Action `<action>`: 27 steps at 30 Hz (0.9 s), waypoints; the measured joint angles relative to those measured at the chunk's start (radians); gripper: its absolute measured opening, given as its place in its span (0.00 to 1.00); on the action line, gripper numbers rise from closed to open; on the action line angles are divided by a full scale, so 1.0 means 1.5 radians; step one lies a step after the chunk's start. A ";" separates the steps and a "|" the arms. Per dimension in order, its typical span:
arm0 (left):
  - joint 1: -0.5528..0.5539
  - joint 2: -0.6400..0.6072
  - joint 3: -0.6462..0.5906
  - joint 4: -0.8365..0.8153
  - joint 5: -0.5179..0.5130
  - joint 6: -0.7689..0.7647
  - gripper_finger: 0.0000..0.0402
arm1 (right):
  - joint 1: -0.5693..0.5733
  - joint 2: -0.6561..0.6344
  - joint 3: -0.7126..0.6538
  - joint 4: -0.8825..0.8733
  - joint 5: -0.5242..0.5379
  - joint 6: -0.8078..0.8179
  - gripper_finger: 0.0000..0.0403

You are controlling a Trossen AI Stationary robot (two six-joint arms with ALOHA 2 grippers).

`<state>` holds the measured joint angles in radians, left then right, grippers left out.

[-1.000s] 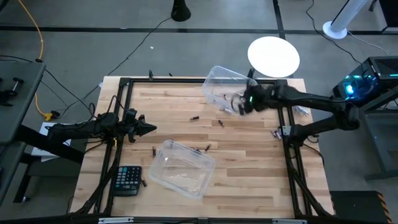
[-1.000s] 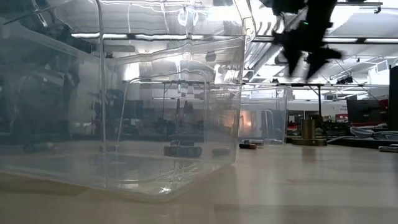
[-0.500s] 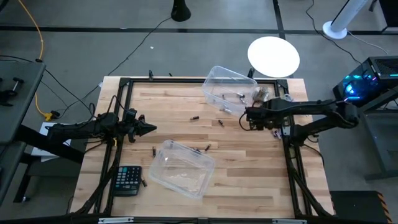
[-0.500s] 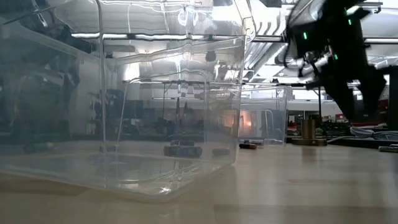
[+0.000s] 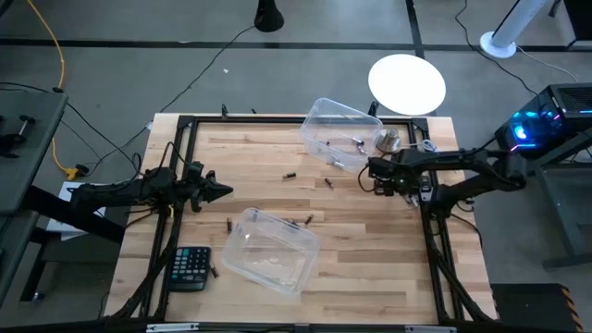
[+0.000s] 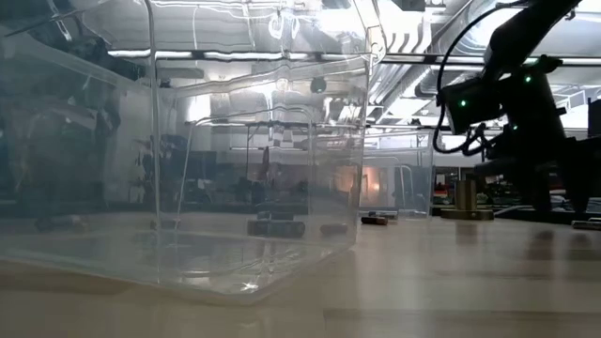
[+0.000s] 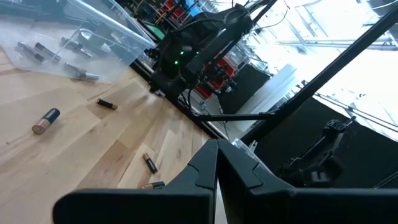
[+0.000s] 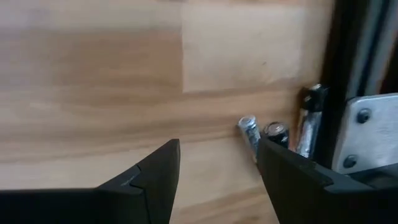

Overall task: Sort batteries
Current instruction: Put the silver battery into the top transparent bin

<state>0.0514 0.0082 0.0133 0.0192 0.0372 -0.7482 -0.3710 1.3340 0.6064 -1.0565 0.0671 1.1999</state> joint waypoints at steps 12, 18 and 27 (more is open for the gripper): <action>0.000 0.000 0.000 0.000 0.000 0.000 0.00 | -0.009 0.122 0.008 0.010 -0.009 -0.082 0.51; 0.000 0.000 0.000 0.000 0.000 0.000 0.00 | -0.030 0.119 0.008 0.009 -0.042 -0.178 0.51; 0.000 0.000 0.000 0.000 0.000 0.000 0.00 | -0.080 0.115 0.006 0.015 -0.168 -0.349 0.52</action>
<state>0.0513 0.0082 0.0135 0.0189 0.0373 -0.7483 -0.4911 1.5059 0.6147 -1.0333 -0.1843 0.6758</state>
